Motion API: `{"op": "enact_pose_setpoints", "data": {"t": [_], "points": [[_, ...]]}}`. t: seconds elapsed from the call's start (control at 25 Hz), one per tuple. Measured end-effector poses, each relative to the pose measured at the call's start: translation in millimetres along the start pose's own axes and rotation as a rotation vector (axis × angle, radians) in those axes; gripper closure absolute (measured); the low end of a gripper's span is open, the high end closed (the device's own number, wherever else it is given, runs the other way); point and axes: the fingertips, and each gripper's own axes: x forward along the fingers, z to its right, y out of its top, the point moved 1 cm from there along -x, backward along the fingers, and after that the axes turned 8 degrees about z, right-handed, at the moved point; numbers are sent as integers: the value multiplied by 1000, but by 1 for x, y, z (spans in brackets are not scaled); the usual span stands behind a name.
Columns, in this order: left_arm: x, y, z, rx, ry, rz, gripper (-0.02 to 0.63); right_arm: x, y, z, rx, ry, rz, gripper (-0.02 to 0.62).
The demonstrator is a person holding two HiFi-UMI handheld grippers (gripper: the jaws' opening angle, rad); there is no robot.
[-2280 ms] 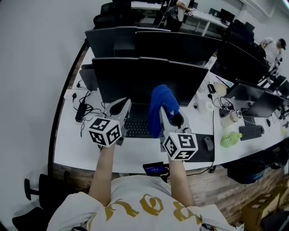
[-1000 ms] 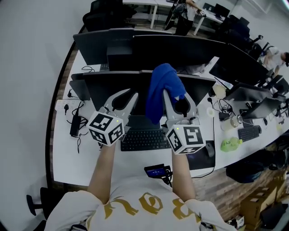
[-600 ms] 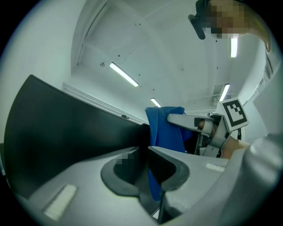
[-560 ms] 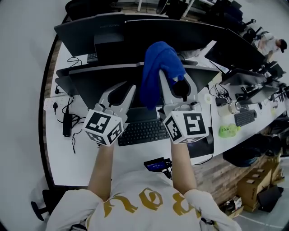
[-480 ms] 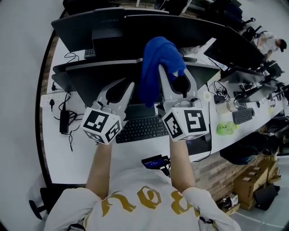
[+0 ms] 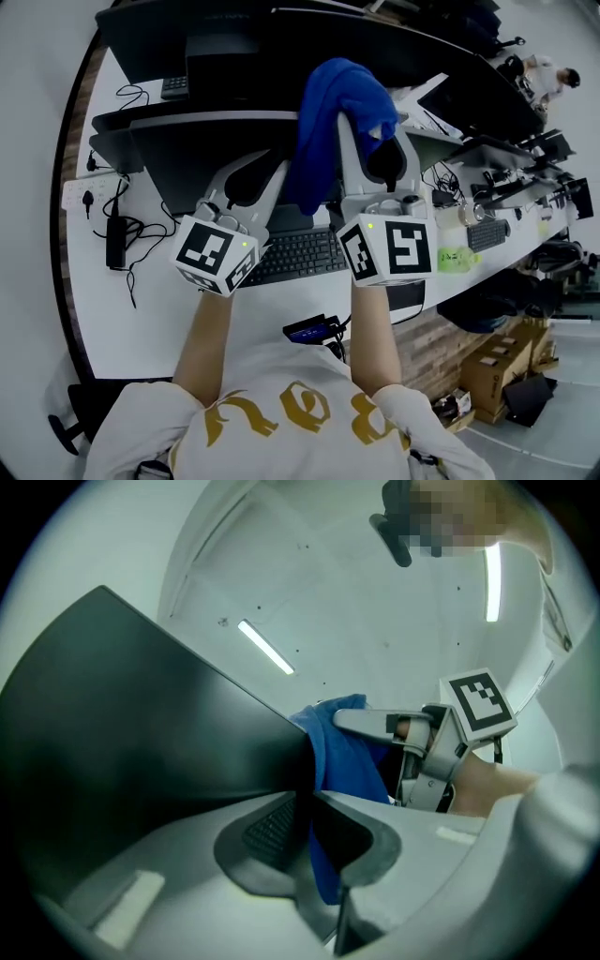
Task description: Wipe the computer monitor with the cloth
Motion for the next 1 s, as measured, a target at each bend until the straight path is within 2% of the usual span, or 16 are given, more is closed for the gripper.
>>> {"op": "enact_pose_setpoints", "data": {"t": [0.12,0.36,0.68,1.0], "points": [[-1,-2,1,18,-4,-7,551,2,-6,-5,-90,-9,-36,416],[0,-4,5,39,22,-17,555,2,-6,-2,-135,-7,-28,422],[15,-9,31,126,72,-67,561,-1,-8,7,-131,62,-43,422],[9,-12,42,168,143,-101,561,-8,-13,27,-100,91,-57,422]]}}
